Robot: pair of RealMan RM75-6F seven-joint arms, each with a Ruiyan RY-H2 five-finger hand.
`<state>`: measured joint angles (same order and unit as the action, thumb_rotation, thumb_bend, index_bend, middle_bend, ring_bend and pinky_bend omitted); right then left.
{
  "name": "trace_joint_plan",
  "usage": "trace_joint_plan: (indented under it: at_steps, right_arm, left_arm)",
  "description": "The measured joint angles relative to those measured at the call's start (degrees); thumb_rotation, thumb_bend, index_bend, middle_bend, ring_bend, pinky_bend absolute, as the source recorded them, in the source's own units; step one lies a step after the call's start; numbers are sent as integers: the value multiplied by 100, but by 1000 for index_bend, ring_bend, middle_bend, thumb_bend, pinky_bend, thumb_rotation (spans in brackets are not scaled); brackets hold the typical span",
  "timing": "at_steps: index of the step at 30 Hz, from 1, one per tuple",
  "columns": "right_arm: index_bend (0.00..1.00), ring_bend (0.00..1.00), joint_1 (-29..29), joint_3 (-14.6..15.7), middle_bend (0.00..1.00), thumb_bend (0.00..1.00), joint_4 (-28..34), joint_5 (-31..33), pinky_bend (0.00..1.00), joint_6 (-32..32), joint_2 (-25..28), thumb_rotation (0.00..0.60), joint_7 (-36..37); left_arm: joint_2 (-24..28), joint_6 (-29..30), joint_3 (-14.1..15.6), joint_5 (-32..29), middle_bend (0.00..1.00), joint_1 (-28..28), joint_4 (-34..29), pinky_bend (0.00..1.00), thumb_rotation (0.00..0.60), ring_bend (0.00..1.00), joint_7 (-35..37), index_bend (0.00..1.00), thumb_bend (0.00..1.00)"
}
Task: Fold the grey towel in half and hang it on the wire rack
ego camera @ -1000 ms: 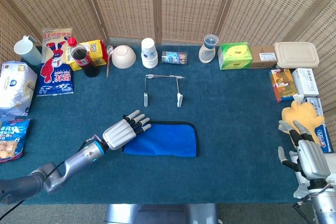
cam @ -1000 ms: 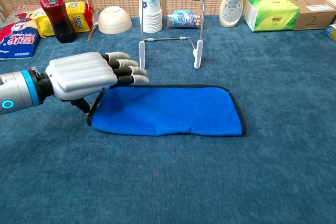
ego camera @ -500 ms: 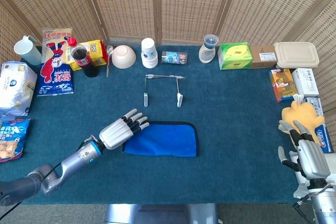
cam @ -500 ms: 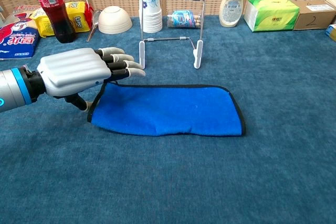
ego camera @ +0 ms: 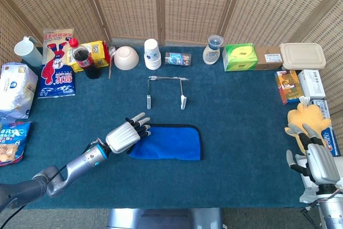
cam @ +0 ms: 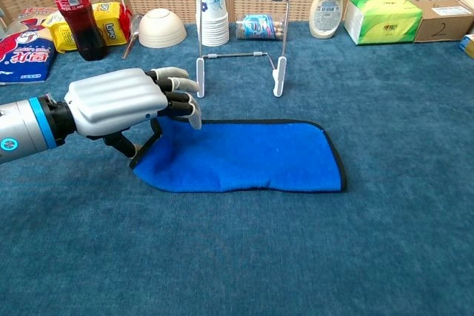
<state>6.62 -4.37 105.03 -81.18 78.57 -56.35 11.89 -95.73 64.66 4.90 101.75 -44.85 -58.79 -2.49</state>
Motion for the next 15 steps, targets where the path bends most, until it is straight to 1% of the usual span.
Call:
trace_joint_plan:
  at_steps: [4, 7, 10, 12, 15]
  right_arm:
    - [115, 35, -3, -8, 256, 504, -9, 5, 0, 2, 3, 600, 14]
    - [114, 36, -12, -12, 257, 503, -15, 13, 0, 9, 8, 600, 25]
    - [114, 36, -16, -14, 258, 502, -20, 23, 0, 5, 11, 600, 41]
    - [114, 36, -19, -16, 258, 502, -23, 26, 0, 4, 15, 600, 53]
    - [115, 36, -29, -19, 258, 503, -23, 30, 0, 13, 23, 600, 66]
  left_arm:
    - [-42, 51, 7, 25, 376, -15, 48, 61, 600, 212, 113, 377, 388]
    - [-73, 124, 2, 50, 454, -25, 81, 83, 600, 259, 230, 427, 389]
    - [-109, 202, -6, 73, 547, -38, 137, 105, 600, 321, 362, 475, 397]
    - [-134, 254, -12, 89, 621, -47, 184, 138, 600, 378, 447, 513, 407]
    - [-148, 358, -25, 115, 688, -57, 220, 197, 600, 445, 560, 550, 435]
